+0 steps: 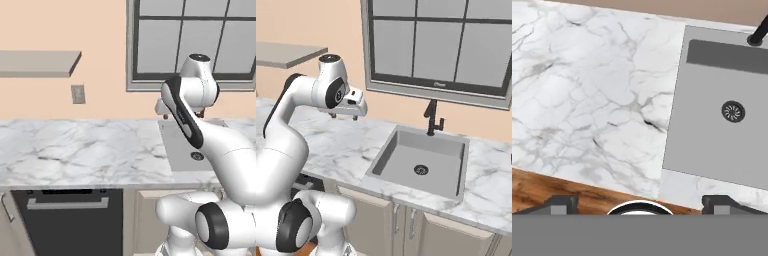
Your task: Open the dishwasher door and pull out the top rack.
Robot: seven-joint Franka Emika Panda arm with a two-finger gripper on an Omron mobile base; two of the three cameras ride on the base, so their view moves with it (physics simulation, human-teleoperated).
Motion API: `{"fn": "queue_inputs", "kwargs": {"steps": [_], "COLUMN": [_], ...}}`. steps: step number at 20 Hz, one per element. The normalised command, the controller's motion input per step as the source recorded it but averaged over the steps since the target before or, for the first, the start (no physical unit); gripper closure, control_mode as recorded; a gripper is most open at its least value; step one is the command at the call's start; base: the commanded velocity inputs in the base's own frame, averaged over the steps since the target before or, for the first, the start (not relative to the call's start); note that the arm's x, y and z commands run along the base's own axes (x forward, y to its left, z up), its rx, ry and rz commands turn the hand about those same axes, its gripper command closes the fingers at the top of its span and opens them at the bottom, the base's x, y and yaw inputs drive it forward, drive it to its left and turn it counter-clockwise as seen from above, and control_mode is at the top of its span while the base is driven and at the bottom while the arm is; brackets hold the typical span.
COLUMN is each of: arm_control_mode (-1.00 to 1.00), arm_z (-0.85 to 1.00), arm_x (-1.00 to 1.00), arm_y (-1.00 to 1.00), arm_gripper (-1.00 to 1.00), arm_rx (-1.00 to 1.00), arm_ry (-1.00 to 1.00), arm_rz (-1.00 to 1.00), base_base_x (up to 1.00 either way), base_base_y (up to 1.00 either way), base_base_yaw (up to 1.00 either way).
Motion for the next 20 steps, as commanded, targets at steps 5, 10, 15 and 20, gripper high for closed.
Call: {"fn": "queue_inputs", "kwargs": {"steps": [5, 10, 15, 20], "arm_control_mode": [1.00, 1.00, 1.00, 1.00], "arm_z": [0.00, 0.00, 0.00, 0.00], "arm_x": [0.00, 0.00, 0.00, 0.00], "arm_y": [0.00, 0.00, 0.00, 0.00], "arm_gripper": [-1.00, -1.00, -1.00, -1.00], "arm_rx": [0.00, 0.00, 0.00, 0.00], "arm_ry": [0.00, 0.00, 0.00, 0.00], "arm_rz": [0.00, 0.00, 0.00, 0.00], "base_base_x": [-0.26, -0.22, 0.34, 0.04], "base_base_y": [-0.12, -0.15, -0.11, -0.19], "base_base_yaw": [0.48, 0.47, 0.54, 0.50]}}
